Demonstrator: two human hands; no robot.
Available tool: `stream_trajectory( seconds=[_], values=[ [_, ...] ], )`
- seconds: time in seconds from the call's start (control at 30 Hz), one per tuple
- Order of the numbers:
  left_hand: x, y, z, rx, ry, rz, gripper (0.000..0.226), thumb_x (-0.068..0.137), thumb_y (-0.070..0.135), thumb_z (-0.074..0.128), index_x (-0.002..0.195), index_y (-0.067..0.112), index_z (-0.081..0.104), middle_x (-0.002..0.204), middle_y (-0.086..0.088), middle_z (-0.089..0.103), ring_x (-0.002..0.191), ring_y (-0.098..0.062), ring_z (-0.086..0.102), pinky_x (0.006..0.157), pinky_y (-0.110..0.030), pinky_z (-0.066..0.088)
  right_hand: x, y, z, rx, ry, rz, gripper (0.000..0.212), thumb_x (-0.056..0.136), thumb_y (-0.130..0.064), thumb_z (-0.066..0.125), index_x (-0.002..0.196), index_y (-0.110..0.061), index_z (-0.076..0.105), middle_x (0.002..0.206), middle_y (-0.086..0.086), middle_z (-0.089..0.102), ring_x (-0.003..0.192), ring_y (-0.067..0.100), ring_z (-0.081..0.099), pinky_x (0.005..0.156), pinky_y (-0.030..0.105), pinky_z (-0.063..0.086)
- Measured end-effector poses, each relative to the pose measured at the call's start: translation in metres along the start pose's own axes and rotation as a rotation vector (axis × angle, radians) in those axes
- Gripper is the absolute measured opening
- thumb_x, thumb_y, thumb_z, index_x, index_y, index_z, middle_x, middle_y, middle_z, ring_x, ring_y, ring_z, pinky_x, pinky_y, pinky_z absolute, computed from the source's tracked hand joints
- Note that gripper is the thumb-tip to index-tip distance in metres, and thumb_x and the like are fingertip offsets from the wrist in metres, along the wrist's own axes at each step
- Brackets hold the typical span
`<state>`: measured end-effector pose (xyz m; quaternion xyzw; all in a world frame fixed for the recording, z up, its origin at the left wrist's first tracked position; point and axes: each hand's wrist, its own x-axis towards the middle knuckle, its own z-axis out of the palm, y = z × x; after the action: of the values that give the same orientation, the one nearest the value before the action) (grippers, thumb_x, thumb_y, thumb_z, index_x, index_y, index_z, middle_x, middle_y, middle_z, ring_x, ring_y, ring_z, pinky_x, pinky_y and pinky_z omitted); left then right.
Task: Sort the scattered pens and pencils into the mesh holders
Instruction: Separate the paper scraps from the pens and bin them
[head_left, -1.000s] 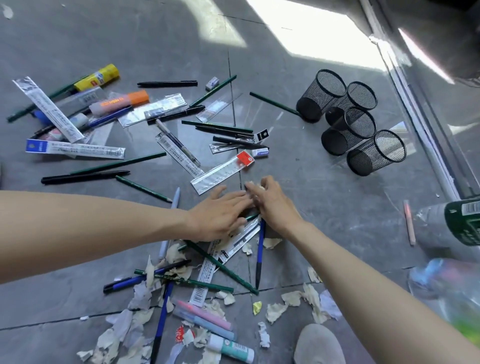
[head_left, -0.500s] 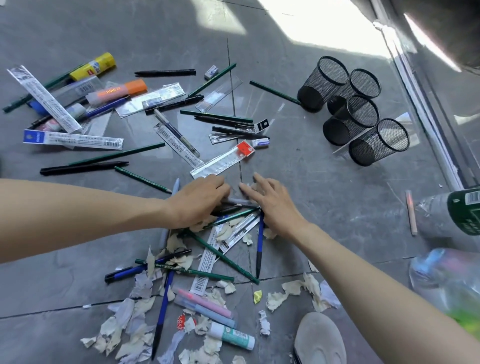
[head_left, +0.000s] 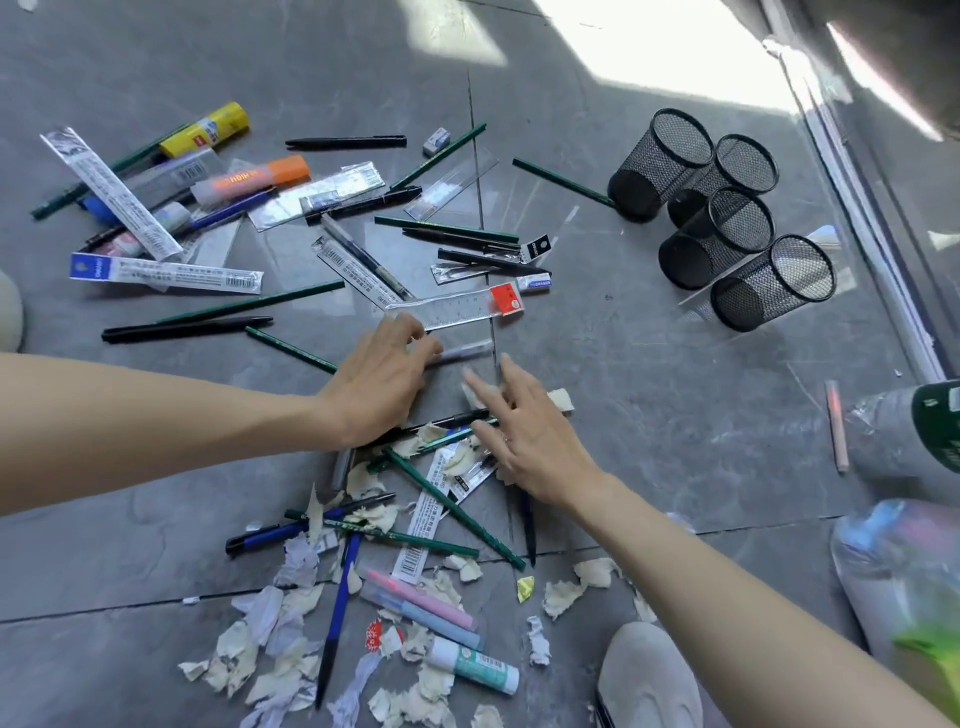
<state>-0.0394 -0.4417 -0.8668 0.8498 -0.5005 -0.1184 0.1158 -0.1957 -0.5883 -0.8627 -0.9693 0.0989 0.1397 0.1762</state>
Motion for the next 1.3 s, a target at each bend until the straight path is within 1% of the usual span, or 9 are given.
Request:
stream_trajectory(
  seconds=[0.13,0.3,0.4,0.47,0.63,0.87,0.93,1.13,1.3],
  values=[
    [-0.014,0.012,0.000,-0.065,-0.016,0.127,0.033,0.090,0.028,0.056,0.120,0.014,0.049,0.116,-0.007,0.043,0.104,-0.025,0.045,0.092,-0.044,0.037,-0.001,0.008,-0.005,-0.091,-0.100,-0.067,0.080,0.082,-0.068,0.002,0.151,-0.029,0.014,0.160,0.007,-0.005,0.147,0.017,-0.006,0.116,0.025,-0.005],
    [-0.021,0.020,0.018,0.051,-0.157,0.522,0.044,0.087,0.032,0.058,0.127,0.025,0.042,0.123,-0.009,0.047,0.105,-0.026,0.047,0.089,-0.038,0.042,-0.020,0.044,-0.007,-0.015,-0.089,-0.020,0.090,0.082,-0.070,-0.006,0.151,-0.015,0.014,0.159,-0.003,-0.002,0.141,-0.001,-0.009,0.115,0.018,-0.006],
    [-0.015,0.023,0.026,0.151,-0.209,0.647,0.057,0.096,0.032,0.045,0.147,0.030,0.020,0.155,-0.004,0.019,0.142,-0.018,0.012,0.113,-0.039,0.015,-0.031,0.060,-0.004,-0.037,-0.081,0.012,0.090,0.084,-0.072,-0.004,0.151,-0.013,0.010,0.155,-0.008,-0.009,0.143,0.002,-0.009,0.117,0.021,-0.004],
    [-0.012,0.021,0.026,0.175,-0.289,0.632,0.055,0.099,0.044,0.018,0.149,0.033,-0.001,0.157,0.006,-0.009,0.142,-0.010,-0.015,0.115,-0.039,-0.005,-0.039,0.066,-0.001,-0.070,-0.093,0.033,0.091,0.081,-0.073,-0.009,0.151,-0.016,0.002,0.155,-0.007,-0.014,0.144,0.005,-0.012,0.117,0.023,-0.006],
    [-0.007,-0.002,0.019,0.233,-0.354,0.549,0.066,0.086,0.061,-0.009,0.145,0.033,-0.019,0.151,0.008,-0.030,0.139,-0.008,-0.027,0.112,-0.039,-0.019,-0.061,0.067,0.009,-0.123,-0.114,0.080,0.079,0.085,-0.067,-0.004,0.146,-0.019,-0.016,0.153,-0.002,-0.026,0.143,0.010,-0.021,0.116,0.026,-0.012],
    [0.033,-0.020,0.002,0.272,-0.209,0.374,0.091,0.077,0.069,-0.025,0.150,0.024,0.006,0.159,-0.001,-0.004,0.143,-0.012,-0.012,0.114,-0.040,-0.012,-0.063,0.047,0.027,-0.041,-0.025,0.132,0.072,0.089,-0.056,0.007,0.146,-0.018,-0.015,0.153,-0.004,-0.023,0.143,0.009,-0.019,0.118,0.028,-0.010],
    [0.036,-0.005,-0.004,0.235,-0.173,0.328,0.085,0.081,0.068,-0.016,0.150,0.026,0.009,0.159,-0.005,-0.001,0.145,-0.018,-0.006,0.112,-0.038,-0.017,-0.059,0.041,0.027,0.002,0.006,0.177,0.073,0.094,-0.055,0.017,0.147,-0.017,-0.015,0.151,-0.004,-0.027,0.142,0.009,-0.022,0.117,0.027,-0.012],
    [0.001,0.039,0.017,0.287,-0.222,0.842,0.058,0.097,0.050,0.013,0.148,0.023,0.023,0.153,-0.006,0.026,0.143,-0.020,0.018,0.115,-0.045,-0.005,-0.051,0.028,0.029,0.129,0.100,0.281,0.065,0.102,-0.036,0.029,0.151,-0.012,-0.007,0.155,-0.002,-0.022,0.143,0.007,-0.020,0.113,0.022,-0.016],
    [0.015,0.031,0.015,0.313,-0.298,0.633,0.064,0.094,0.052,0.003,0.151,0.023,0.003,0.158,-0.001,0.005,0.145,-0.015,-0.002,0.112,-0.041,-0.016,-0.052,0.038,0.028,0.152,0.156,0.293,0.059,0.099,-0.004,0.028,0.152,-0.014,0.004,0.159,0.000,-0.009,0.146,0.010,-0.009,0.120,0.030,-0.003]
  ],
)
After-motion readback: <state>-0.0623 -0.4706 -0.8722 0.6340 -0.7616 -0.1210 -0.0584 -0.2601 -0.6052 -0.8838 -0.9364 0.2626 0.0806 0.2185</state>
